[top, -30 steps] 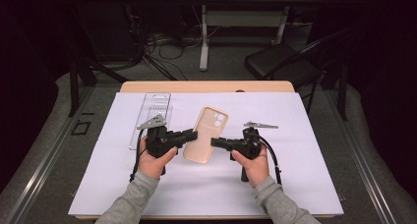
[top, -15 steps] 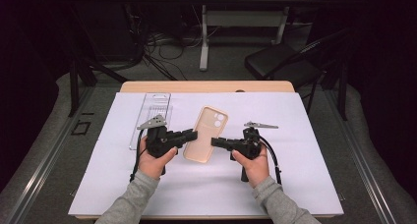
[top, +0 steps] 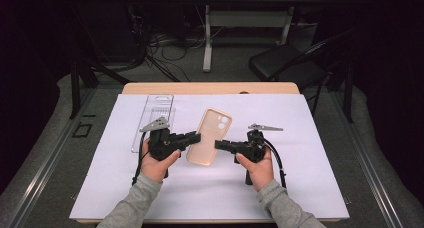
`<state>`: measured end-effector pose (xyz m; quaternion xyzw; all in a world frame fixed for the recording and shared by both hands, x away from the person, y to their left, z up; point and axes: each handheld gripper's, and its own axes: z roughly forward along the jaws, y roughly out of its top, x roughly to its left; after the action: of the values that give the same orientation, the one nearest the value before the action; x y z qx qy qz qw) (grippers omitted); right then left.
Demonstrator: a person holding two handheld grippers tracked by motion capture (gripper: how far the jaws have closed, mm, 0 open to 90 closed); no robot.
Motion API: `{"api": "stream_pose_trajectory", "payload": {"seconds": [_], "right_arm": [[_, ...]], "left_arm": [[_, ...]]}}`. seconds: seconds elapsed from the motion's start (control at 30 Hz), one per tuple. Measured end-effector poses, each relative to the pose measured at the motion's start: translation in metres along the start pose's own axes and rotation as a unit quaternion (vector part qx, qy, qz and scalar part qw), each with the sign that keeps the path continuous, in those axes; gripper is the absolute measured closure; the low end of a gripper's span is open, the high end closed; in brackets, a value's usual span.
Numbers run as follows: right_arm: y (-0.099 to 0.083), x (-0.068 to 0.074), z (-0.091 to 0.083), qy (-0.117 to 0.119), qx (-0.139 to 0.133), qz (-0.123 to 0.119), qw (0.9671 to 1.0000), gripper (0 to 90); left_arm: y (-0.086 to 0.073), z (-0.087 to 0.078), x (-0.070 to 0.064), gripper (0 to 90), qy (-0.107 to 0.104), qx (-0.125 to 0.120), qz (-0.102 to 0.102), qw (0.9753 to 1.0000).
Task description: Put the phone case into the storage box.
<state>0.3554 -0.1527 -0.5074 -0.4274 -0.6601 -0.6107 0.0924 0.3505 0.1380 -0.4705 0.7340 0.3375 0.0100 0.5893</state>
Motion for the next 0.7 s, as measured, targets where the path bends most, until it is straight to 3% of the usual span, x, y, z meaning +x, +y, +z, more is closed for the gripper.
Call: {"api": "stream_pose_trajectory", "payload": {"seconds": [0.7], "right_arm": [[-0.0009, 0.0009, -0.0013, 0.000, -0.009, -0.013, 0.9999, 81.7]], "left_arm": [[0.0001, -0.0001, 0.0008, 80.3, -0.001, 0.000, 0.001, 1.0000]]}}
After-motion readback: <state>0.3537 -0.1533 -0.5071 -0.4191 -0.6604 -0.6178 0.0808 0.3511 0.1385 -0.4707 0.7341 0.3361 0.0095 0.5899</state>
